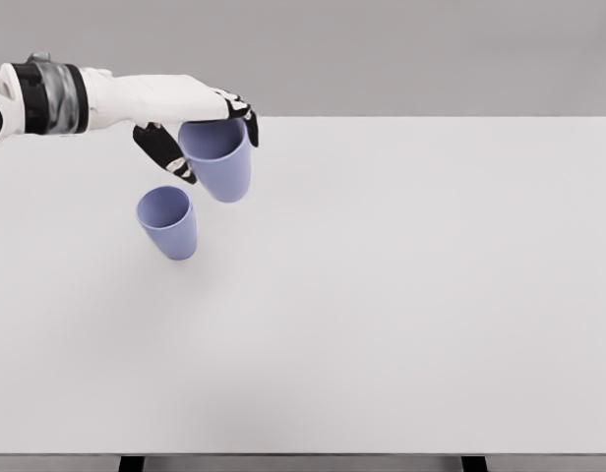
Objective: Place the right cup on the left cup with left arm
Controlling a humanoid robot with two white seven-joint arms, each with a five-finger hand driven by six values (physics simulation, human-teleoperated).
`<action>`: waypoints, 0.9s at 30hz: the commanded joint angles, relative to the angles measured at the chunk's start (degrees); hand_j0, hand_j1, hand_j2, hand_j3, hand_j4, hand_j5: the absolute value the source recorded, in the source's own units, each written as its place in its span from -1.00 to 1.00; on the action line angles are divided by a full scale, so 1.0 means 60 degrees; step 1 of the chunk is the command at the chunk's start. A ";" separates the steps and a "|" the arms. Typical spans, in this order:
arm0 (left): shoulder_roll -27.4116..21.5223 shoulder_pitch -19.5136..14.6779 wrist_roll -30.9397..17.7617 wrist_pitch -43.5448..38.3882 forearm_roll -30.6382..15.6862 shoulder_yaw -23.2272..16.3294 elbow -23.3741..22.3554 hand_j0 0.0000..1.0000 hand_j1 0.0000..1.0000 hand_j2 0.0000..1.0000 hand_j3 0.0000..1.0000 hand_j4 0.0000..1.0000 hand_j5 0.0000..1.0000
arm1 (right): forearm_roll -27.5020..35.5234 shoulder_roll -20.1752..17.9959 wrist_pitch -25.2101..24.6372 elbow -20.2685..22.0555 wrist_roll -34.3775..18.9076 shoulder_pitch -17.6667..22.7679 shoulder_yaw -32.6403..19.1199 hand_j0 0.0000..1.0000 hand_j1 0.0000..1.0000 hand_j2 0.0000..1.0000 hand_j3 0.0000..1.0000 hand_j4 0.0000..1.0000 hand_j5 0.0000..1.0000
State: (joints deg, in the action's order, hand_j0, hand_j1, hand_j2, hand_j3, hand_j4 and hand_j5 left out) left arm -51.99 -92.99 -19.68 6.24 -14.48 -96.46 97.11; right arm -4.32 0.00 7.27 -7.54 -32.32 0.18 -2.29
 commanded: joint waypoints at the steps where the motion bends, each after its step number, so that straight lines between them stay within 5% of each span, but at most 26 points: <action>1: -0.0123 -0.0014 -0.0353 0.0014 -0.0120 -0.0095 0.0016 -0.20 -0.20 -0.20 -0.20 -0.20 -0.20 | -0.0012 0.0000 0.0005 -0.0002 -0.0004 0.0000 0.0000 1.00 1.00 1.00 1.00 1.00 1.00; 10: -0.0665 -0.0513 -0.1042 0.0015 -0.0428 -0.0095 -0.0028 -0.19 -0.19 -0.19 -0.19 -0.19 -0.19 | -0.0012 0.0000 0.0005 -0.0002 -0.0004 0.0000 0.0000 1.00 1.00 1.00 1.00 1.00 1.00; 27: -0.1222 -0.0483 -0.1291 0.0015 -0.0457 -0.0579 -0.0496 -0.18 -0.18 -0.18 -0.18 -0.18 -0.18 | -0.0012 0.0000 0.0005 -0.0002 -0.0004 0.0000 0.0000 1.00 1.00 1.00 1.00 1.00 1.00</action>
State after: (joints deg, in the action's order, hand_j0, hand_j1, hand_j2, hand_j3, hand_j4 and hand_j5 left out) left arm -59.11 -95.89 -27.50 6.36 -17.06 -99.70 94.17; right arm -4.32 0.00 7.27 -7.54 -32.31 0.18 -2.29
